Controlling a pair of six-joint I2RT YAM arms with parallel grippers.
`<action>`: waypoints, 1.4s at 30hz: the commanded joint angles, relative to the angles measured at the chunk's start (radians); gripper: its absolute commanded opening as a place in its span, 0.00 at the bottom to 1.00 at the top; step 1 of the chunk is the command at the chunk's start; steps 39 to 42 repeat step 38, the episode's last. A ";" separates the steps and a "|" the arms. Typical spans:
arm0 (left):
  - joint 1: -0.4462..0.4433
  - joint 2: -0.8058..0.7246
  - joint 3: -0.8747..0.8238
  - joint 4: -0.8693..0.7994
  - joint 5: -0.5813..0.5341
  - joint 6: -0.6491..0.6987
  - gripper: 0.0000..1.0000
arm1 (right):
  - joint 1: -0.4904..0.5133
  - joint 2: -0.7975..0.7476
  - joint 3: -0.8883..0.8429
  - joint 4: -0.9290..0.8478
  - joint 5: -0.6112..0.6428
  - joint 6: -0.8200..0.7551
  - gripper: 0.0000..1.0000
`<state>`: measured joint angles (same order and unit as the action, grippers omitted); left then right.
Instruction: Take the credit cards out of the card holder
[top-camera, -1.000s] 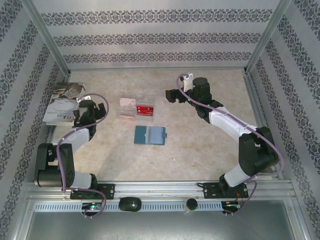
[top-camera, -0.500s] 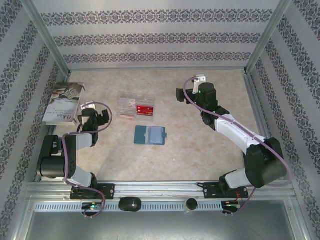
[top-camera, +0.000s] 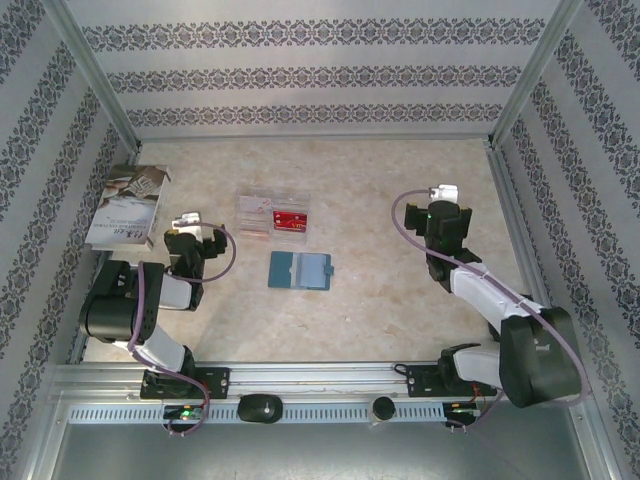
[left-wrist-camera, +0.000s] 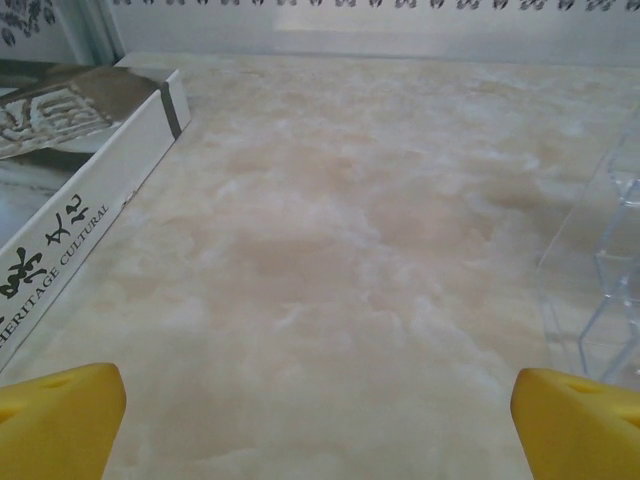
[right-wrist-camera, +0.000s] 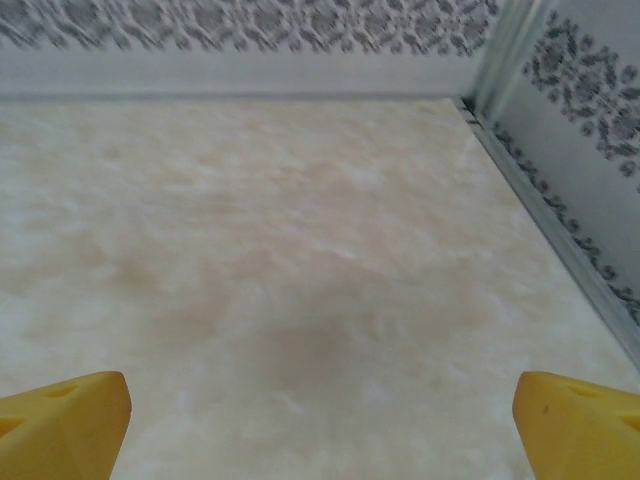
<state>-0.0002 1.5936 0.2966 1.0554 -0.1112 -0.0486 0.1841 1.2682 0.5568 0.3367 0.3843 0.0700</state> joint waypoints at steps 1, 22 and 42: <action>-0.009 -0.004 0.004 0.051 0.015 0.022 0.99 | -0.032 0.083 -0.061 0.208 -0.002 -0.079 0.98; -0.010 0.001 0.078 -0.077 0.027 0.034 0.99 | -0.154 0.255 -0.191 0.621 -0.243 -0.022 0.98; -0.011 0.001 0.079 -0.080 0.027 0.036 0.99 | -0.153 0.254 -0.190 0.616 -0.243 -0.021 0.98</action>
